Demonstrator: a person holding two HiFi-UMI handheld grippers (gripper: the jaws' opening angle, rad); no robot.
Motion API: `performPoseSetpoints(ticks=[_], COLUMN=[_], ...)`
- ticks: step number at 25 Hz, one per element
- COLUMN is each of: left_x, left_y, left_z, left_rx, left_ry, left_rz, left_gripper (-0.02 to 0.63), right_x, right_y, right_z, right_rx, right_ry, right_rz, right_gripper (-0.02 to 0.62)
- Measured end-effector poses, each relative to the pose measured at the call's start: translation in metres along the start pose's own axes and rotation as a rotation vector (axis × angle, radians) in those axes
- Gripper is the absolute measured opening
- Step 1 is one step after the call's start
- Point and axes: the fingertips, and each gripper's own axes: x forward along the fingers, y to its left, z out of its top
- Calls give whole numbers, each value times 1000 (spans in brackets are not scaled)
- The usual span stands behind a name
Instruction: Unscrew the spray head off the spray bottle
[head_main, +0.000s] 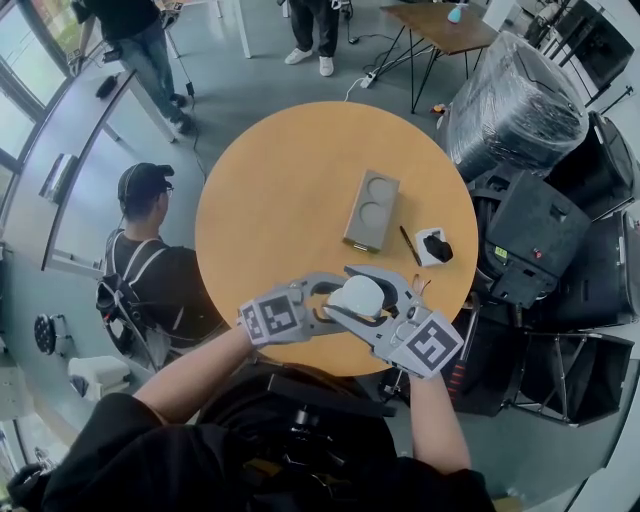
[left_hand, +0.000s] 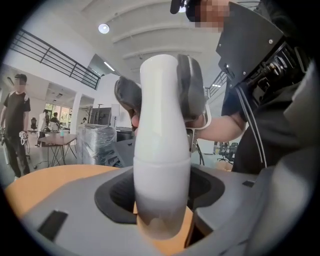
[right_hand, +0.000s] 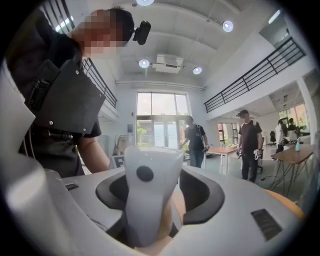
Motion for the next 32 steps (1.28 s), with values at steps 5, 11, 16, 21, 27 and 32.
performPoseSetpoints(ticks=[5,11,16,21,27,32], left_x=[-4,-9,0,9,12,7], left_y=[25,45,61,60,55,45], left_z=[6,18,24,30,31,34], left_rx=[-80,-116,-126,-73,-89,-67], left_ry=[-78,-122,-108,-77,-99,-118], left_rz=[131,240,368,446,451,367], left_gripper=[305,305,305,305,305,304], right_x=[-16,-25,-15,-11,-7,-3], right_y=[-29,-47,-58,-68,-61,-46], right_z=[5,3,-4,-5,-5,1], right_rx=[21,86,113,127,120,73], right_ry=[-65,-98,-71,-64,-61,-65], right_rz=[-157,-284,-387,-464,-426,-329], right_gripper=[351,351,351,347,249,244])
